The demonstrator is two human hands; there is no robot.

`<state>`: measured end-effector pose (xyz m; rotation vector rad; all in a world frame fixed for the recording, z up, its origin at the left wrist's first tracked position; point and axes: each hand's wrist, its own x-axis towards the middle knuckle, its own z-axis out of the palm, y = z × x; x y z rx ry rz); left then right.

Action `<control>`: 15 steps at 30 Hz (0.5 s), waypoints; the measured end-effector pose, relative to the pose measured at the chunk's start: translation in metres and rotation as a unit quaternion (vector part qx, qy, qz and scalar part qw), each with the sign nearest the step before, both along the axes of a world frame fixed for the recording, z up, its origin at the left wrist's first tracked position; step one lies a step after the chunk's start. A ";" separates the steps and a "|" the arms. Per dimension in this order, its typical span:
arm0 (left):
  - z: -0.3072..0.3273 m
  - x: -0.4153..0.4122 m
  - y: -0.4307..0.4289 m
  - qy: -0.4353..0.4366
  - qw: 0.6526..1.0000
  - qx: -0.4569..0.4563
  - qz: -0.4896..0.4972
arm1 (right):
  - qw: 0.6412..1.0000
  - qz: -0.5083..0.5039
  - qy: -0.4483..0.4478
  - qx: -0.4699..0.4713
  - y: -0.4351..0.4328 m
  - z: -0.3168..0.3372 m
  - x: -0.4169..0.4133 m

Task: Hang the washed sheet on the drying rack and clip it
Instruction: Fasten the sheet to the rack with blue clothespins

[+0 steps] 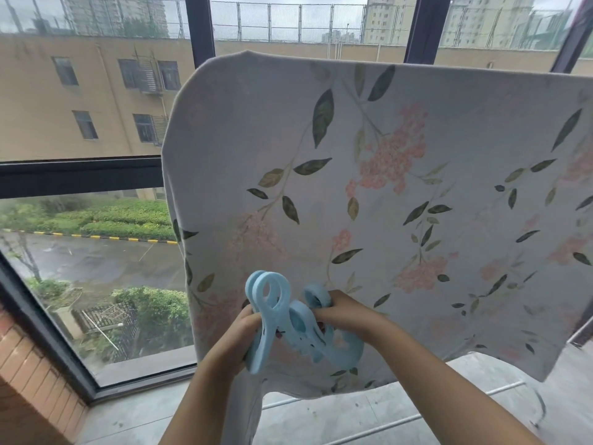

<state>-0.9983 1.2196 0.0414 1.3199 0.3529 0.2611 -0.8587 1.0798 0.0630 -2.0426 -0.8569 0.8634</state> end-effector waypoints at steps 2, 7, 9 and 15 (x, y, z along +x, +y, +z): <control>-0.003 -0.002 0.003 -0.024 0.999 -0.024 0.029 | 1.000 0.021 0.018 0.005 -0.001 0.002 -0.002; 0.002 -0.012 0.012 -0.067 0.996 -0.013 0.065 | 0.945 0.090 0.298 0.099 -0.013 -0.009 0.003; 0.002 -0.015 0.016 -0.097 0.991 -0.008 0.091 | 0.893 0.114 0.411 0.143 -0.017 -0.014 0.007; 0.013 -0.013 0.012 -0.125 0.977 0.042 0.170 | 0.835 -0.002 0.509 0.208 -0.009 -0.013 0.000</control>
